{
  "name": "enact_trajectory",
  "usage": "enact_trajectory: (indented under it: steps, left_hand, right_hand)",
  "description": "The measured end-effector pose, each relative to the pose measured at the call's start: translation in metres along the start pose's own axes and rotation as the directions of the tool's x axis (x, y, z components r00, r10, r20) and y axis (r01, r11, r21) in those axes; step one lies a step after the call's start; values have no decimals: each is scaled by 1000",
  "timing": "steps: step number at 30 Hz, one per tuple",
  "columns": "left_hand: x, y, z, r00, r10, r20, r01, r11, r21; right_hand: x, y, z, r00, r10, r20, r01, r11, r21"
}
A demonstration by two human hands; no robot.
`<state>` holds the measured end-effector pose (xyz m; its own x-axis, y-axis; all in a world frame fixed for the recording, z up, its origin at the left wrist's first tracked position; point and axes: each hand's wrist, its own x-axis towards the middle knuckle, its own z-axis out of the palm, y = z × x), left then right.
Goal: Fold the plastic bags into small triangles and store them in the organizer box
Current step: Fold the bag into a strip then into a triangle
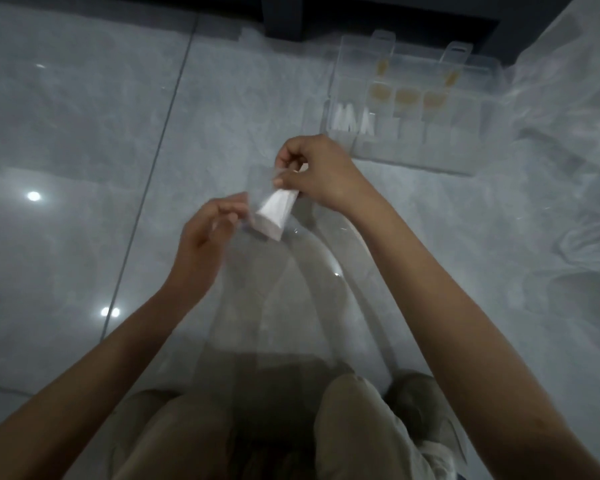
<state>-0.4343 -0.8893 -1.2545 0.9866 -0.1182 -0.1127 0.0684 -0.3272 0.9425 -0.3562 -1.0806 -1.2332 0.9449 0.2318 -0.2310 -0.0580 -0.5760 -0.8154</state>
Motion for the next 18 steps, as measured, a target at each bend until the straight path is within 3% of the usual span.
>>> enact_trajectory:
  steps: [2,5,8,10,12,18]
  left_hand:
    - [4,17,3,995,-90,-31,89,995,-35]
    - [9,35,8,996,-28,83,17,992,125]
    - [7,42,12,997,42,62,-51,987,151]
    - [4,47,17,998,55,13,-56,994,95]
    - [1,52,22,999,3,-33,-3,1000,-4]
    - [-5,61,27,989,-143,38,148,968,-204]
  right_hand:
    - [-18,-9,-1,998,-58,32,56,996,70]
    - [-35,-16,-2,994,-105,40,101,990,101]
    - [-47,-14,-1,997,-2,-75,21,965,261]
    - [-57,-11,0,989,128,-77,-90,920,381]
    - [-70,-7,-1,984,179,19,-171,890,423]
    - [-85,-3,-5,987,155,44,-152,805,574]
